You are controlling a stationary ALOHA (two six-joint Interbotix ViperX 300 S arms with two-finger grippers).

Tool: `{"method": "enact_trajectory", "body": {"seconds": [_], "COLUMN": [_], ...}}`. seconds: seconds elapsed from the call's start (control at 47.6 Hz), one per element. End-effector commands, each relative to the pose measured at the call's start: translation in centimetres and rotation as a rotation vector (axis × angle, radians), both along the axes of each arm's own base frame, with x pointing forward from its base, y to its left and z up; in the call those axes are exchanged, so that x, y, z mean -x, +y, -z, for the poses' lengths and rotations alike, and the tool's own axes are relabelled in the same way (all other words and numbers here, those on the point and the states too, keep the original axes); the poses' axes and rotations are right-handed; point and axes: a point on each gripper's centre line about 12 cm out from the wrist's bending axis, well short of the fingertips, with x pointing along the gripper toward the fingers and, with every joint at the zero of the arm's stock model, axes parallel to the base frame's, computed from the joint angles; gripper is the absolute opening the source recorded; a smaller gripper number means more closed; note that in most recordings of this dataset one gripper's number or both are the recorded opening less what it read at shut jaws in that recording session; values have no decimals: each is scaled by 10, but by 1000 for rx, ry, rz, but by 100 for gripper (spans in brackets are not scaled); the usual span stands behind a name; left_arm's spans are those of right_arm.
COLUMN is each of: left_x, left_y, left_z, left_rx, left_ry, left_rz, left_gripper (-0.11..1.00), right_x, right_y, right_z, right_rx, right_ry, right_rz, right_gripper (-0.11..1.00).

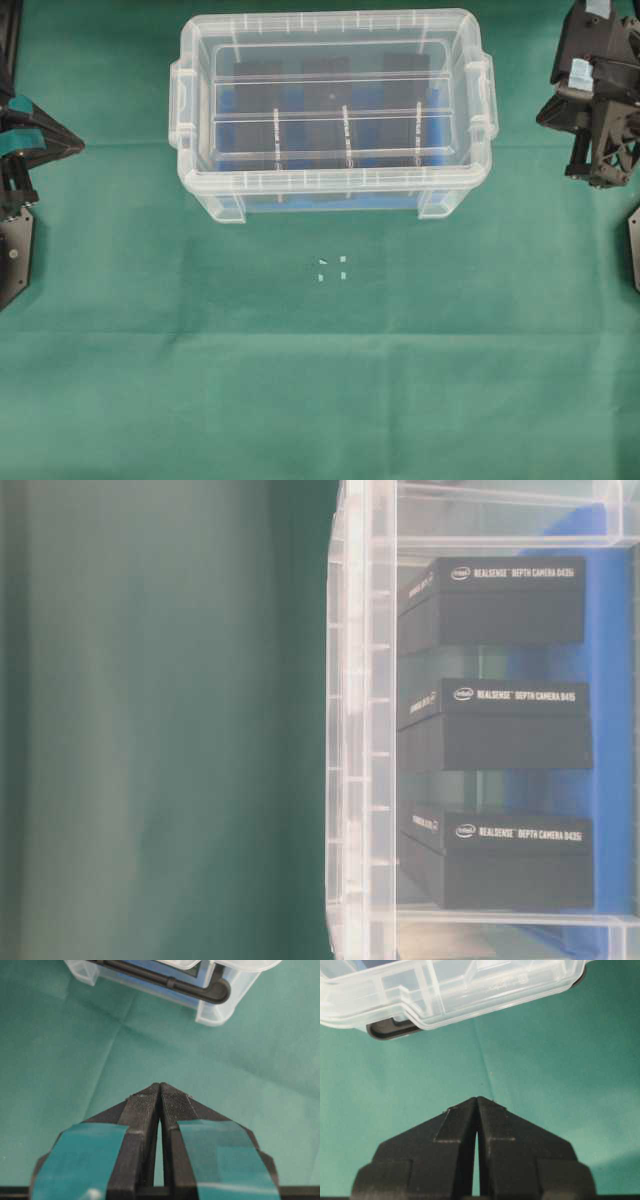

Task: Clamp the lid of the box with both arms, then lift and open it.
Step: 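Raise both grippers and swing them toward the box's short ends, then move both grippers onto the lid rim at the left and right ends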

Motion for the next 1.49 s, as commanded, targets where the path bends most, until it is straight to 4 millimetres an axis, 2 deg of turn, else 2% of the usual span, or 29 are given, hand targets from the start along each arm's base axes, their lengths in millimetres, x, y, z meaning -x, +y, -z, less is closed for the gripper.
{"method": "enact_trajectory", "body": {"seconds": [0.0, 0.168, 0.273, 0.504, 0.693, 0.945, 1.218, 1.47], "left_x": [-3, -6, -14, -38, -46, -46, -50, -54], "left_y": [2, 3, 6, 15, 21, 21, 19, 21], "left_z": [-9, -6, 5, 23, 33, 34, 36, 37], "left_rx": [-13, -6, 9, 2, 1, -6, -130, -129], "left_ry": [-18, 2, 60, 132, 163, 172, 244, 267], "left_rz": [-3, -3, 4, 38, 45, 55, 246, 260], "left_gripper": [1, 1, 1, 1, 1, 1, 1, 1], "right_x": [-3, -3, -4, -9, -12, -12, -11, -11], "right_y": [-2, -2, -3, -5, -7, -9, -13, -14], "right_z": [-9, -8, -8, 8, 16, 15, 16, 16], "right_rx": [11, 9, 6, -8, -7, 18, 80, 130], "right_ry": [-24, -21, -18, 23, 39, 49, 83, 119], "right_rz": [5, 5, 6, 4, 0, -13, -65, -156], "right_gripper": [0, 0, 0, 0, 0, 0, 0, 0]}}
